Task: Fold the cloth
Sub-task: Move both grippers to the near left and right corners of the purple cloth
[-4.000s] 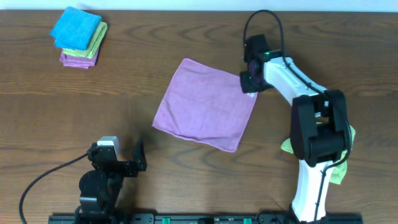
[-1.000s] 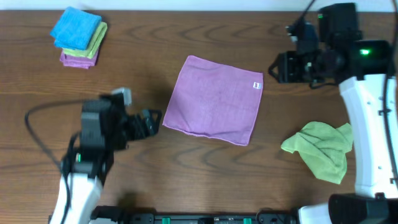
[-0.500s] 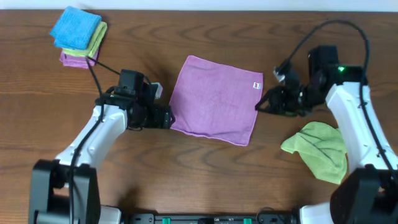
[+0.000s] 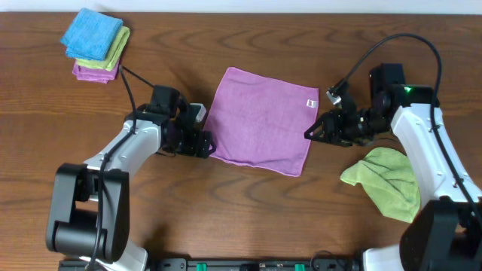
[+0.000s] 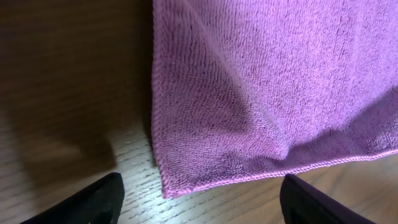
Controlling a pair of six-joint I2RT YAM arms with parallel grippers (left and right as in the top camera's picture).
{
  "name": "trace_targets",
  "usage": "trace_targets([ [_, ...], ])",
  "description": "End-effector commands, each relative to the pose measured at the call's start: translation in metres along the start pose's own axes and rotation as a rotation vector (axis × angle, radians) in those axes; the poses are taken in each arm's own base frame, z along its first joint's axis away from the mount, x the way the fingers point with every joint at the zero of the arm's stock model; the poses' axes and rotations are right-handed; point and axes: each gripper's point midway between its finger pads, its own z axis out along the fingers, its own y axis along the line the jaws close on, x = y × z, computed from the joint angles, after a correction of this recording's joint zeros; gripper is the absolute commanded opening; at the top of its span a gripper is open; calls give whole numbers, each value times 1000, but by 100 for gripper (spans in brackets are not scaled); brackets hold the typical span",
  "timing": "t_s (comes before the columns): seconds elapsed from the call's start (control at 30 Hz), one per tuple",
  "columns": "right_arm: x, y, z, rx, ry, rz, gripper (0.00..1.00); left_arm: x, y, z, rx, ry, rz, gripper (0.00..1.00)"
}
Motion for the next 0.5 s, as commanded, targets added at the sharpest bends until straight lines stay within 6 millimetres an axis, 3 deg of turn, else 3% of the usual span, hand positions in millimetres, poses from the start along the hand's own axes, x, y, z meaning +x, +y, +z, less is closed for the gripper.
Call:
trace_targets([
  [0.0, 0, 3, -1, -26, -6, -5, 32, -5, -5, 1, 31, 0, 24, 75],
  [0.17, 0, 3, -1, -26, -6, -4, 30, -3, 0, 1, 9, 9, 19, 61],
  [0.47, 0, 3, -1, -27, -5, -3, 26, 4, 16, 12, -52, 44, 4, 60],
])
